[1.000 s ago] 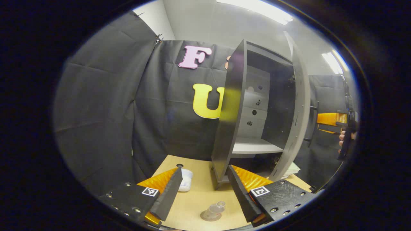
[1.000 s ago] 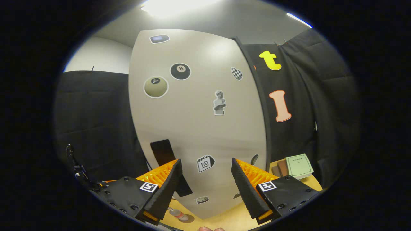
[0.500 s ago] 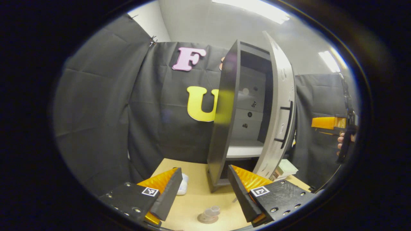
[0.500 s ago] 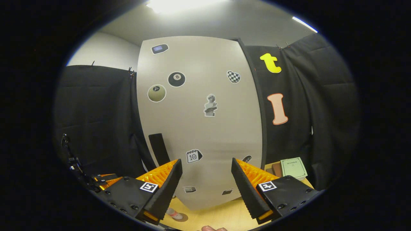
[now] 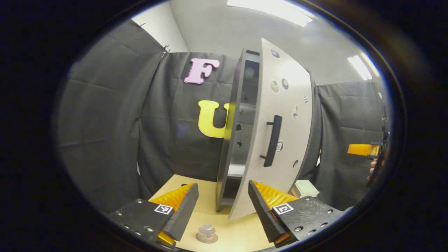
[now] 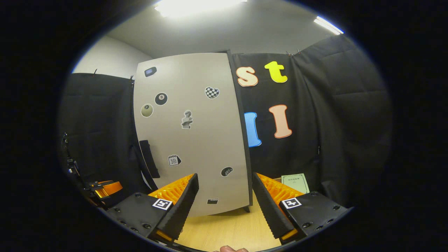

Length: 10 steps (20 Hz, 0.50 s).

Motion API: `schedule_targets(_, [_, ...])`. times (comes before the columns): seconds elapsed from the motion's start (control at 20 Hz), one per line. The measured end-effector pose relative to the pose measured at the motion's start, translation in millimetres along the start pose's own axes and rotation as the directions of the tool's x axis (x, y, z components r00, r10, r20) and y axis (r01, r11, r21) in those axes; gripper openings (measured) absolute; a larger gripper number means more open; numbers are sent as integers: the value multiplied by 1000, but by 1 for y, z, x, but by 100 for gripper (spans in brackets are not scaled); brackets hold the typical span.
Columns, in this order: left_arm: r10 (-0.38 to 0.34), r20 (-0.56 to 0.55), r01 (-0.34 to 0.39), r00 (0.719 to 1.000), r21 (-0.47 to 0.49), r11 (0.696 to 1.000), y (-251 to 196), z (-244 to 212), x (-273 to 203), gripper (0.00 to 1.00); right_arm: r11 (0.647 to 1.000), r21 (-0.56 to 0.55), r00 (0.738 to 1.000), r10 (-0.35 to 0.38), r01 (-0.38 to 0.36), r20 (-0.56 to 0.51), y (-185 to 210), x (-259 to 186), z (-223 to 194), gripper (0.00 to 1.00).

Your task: Open the cabinet door with the right hand, grasp the bottle in the cabinet with the left hand and place it on the coaster, then close the cabinet door with the right hand.

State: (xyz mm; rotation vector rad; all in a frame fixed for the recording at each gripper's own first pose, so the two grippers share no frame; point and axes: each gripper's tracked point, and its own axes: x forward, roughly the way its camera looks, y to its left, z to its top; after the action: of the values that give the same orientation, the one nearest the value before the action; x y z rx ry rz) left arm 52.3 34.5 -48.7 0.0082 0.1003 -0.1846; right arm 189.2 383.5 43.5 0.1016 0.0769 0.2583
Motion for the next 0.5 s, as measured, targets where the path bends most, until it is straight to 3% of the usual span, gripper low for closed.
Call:
schedule_targets(0.15, [-13,-4,13,1000,-6,1000,-34,-3,-7,86,1000,-1,1000,-10,10,22,-34,-13,0,98])
schedule_targets(0.5, [47,9,-48,999,10,999,-80,1,-19,86,995,-101,999,26,-21,47,-74,-16,-3,98])
